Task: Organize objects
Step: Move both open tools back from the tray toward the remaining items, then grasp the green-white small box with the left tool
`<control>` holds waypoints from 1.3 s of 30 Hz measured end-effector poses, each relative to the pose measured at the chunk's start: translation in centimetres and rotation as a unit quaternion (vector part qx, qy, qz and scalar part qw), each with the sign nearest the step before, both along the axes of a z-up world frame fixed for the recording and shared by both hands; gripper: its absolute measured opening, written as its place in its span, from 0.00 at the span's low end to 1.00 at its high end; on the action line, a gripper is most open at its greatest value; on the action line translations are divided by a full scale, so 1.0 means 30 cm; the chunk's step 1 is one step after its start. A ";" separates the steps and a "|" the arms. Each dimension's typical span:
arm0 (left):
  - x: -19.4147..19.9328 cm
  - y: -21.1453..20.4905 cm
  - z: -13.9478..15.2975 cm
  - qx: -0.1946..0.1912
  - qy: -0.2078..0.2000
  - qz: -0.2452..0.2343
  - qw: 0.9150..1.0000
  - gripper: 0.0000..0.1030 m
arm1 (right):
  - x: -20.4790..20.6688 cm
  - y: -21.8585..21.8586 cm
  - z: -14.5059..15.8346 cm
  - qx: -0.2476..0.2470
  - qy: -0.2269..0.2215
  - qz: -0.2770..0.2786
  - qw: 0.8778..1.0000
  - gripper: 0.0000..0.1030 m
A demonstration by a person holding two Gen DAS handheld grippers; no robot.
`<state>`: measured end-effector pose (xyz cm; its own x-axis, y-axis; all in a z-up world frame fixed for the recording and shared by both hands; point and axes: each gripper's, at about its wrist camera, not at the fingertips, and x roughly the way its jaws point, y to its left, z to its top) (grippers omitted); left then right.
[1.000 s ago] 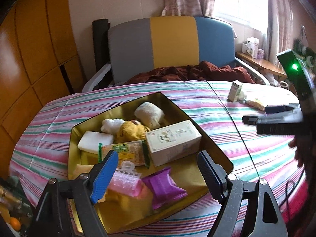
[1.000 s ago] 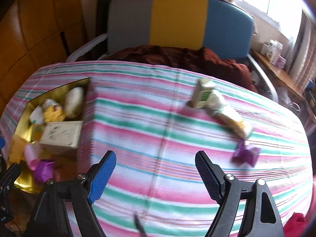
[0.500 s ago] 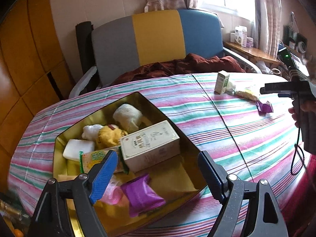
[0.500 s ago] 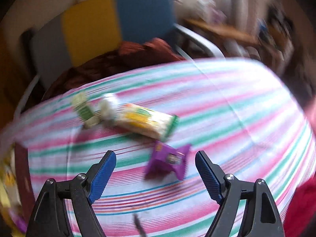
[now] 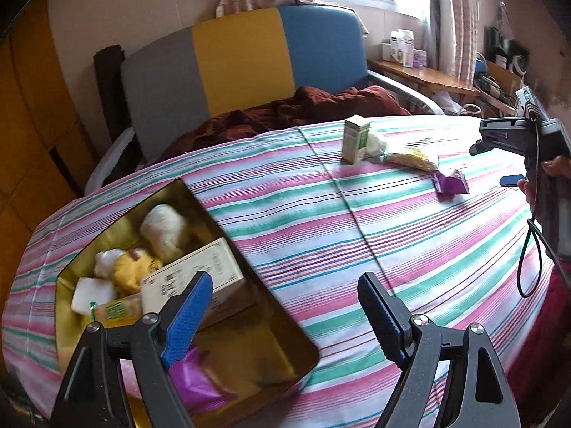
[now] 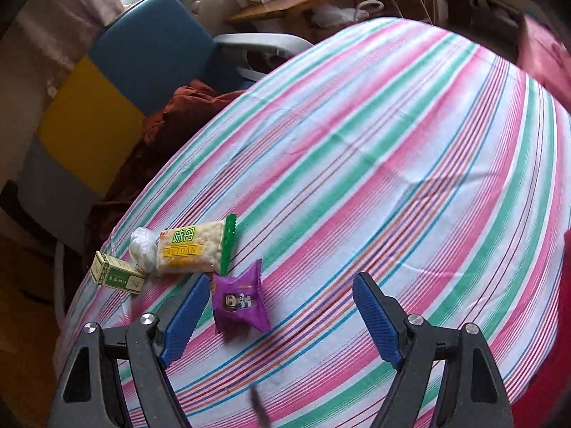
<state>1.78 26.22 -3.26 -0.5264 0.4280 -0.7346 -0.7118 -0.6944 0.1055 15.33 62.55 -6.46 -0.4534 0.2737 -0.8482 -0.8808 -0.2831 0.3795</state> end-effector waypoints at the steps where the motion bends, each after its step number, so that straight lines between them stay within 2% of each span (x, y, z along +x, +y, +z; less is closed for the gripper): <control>1: -0.003 0.012 -0.002 -0.001 -0.002 -0.003 1.000 0.81 | 0.000 -0.001 -0.003 -0.003 0.002 0.001 1.000 0.81; 10: -0.022 0.123 -0.026 -0.004 -0.020 -0.016 1.000 0.81 | -0.064 -0.033 -0.024 -0.010 -0.021 0.051 0.998 0.81; 16: -0.058 0.201 -0.036 -0.006 -0.032 -0.020 0.999 0.81 | -0.060 -0.037 -0.020 -0.017 -0.011 0.054 0.998 0.81; 22: -0.101 0.302 -0.019 -0.009 -0.011 -0.034 0.999 0.81 | -0.073 -0.043 -0.022 -0.027 -0.005 0.064 0.998 0.81; 31: -0.214 0.482 -0.042 -0.013 -0.007 -0.048 0.999 0.81 | -0.087 -0.054 -0.020 -0.038 0.014 0.081 0.996 0.81; 35: -0.285 0.574 -0.067 -0.003 -0.020 -0.053 0.998 0.81 | -0.091 -0.055 -0.020 -0.043 0.021 0.087 0.995 0.81; 39: -0.339 0.658 -0.091 0.012 -0.013 -0.061 0.998 0.81 | -0.100 -0.058 -0.026 -0.049 0.024 0.097 0.994 0.81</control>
<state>-8.39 45.96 -6.00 -0.4499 0.5049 -0.7366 -0.7933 -0.6048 0.0700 12.33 60.81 -7.25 -0.5296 0.0938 -0.8431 -0.7939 -0.4050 0.4536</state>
